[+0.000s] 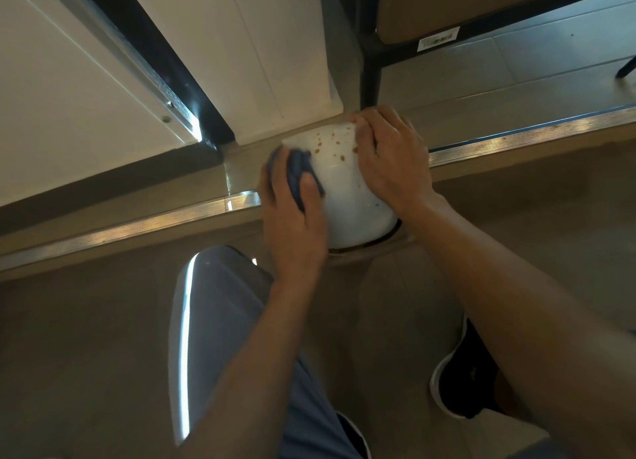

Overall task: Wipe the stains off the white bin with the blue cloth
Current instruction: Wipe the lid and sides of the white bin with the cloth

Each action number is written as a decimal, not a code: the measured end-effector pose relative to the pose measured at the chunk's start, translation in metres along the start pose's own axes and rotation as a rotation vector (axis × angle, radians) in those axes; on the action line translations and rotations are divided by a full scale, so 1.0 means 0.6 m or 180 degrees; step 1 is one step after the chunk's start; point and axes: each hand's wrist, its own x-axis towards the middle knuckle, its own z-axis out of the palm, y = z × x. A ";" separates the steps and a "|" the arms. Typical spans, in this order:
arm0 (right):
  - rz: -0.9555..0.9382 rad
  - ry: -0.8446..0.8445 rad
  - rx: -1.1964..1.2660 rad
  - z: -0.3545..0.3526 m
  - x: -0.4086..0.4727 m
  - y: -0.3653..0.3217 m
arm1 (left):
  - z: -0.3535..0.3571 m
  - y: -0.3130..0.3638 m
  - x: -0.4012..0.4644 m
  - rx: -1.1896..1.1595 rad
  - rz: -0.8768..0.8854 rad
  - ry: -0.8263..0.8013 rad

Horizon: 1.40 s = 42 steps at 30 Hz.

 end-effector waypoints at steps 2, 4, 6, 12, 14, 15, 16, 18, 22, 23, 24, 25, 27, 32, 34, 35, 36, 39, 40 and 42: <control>0.0038 0.0002 -0.0001 0.000 -0.002 -0.001 | -0.005 0.019 0.068 0.0078 -0.0066 -0.0062; 0.0059 -0.0007 0.0028 0.001 -0.004 -0.003 | -0.006 0.035 0.112 0.0154 -0.0120 -0.0259; 0.0112 0.0009 0.0042 0.001 -0.004 -0.005 | -0.001 0.033 0.109 0.0141 -0.0053 -0.0212; 0.0043 0.0009 0.0038 -0.002 -0.005 -0.005 | 0.003 -0.030 -0.078 0.0094 0.0224 -0.0153; 0.0012 -0.0001 0.0034 -0.003 -0.006 -0.004 | 0.004 -0.034 -0.091 0.0213 0.0194 -0.0148; 0.0001 -0.0008 0.0023 -0.003 -0.006 -0.005 | 0.003 -0.029 -0.081 0.0215 0.0206 -0.0123; -0.0001 -0.0022 0.0011 -0.003 -0.006 -0.005 | 0.002 -0.023 -0.061 0.0164 0.0220 -0.0070; 0.0011 -0.0050 -0.0006 -0.002 -0.006 -0.005 | -0.003 -0.002 -0.003 0.0033 0.0149 0.0069; 0.0109 -0.0059 0.0031 -0.002 -0.007 -0.008 | -0.009 0.042 0.111 0.0015 -0.0241 -0.0135; 0.0151 -0.0043 0.0049 -0.002 -0.007 -0.010 | -0.006 0.045 0.116 -0.0012 -0.0289 -0.0123; 0.0179 -0.0012 0.0044 -0.001 -0.007 -0.011 | -0.004 0.045 0.108 -0.0054 -0.0268 -0.0046; 0.0188 0.0025 0.0025 0.001 -0.007 -0.012 | 0.000 0.036 0.089 -0.0100 -0.0186 0.0071; 0.0158 0.0074 0.0002 0.003 -0.008 -0.011 | 0.003 0.012 0.025 -0.0070 0.0005 0.0216; 0.0046 0.0012 0.0025 0.002 -0.007 -0.006 | 0.002 -0.002 -0.051 0.0218 0.0107 0.0031; 0.0053 -0.0005 0.0030 0.002 -0.007 -0.005 | 0.001 0.012 -0.005 0.0083 -0.0052 0.0124; 0.0061 -0.0005 0.0036 0.003 -0.007 -0.005 | 0.001 0.017 0.024 0.0025 -0.0213 0.0151; 0.0079 -0.0007 0.0037 0.003 -0.007 -0.006 | 0.000 0.022 0.048 0.0004 -0.0337 0.0158; 0.0168 -0.0001 0.0045 0.003 -0.006 -0.011 | -0.001 0.023 0.050 0.0097 -0.0189 0.0159; 0.0177 0.0011 0.0035 0.003 -0.006 -0.011 | -0.002 0.019 0.034 0.0121 -0.0029 0.0114; 0.0144 0.0006 0.0022 0.003 -0.007 -0.011 | -0.006 0.008 -0.004 0.0218 0.0203 0.0015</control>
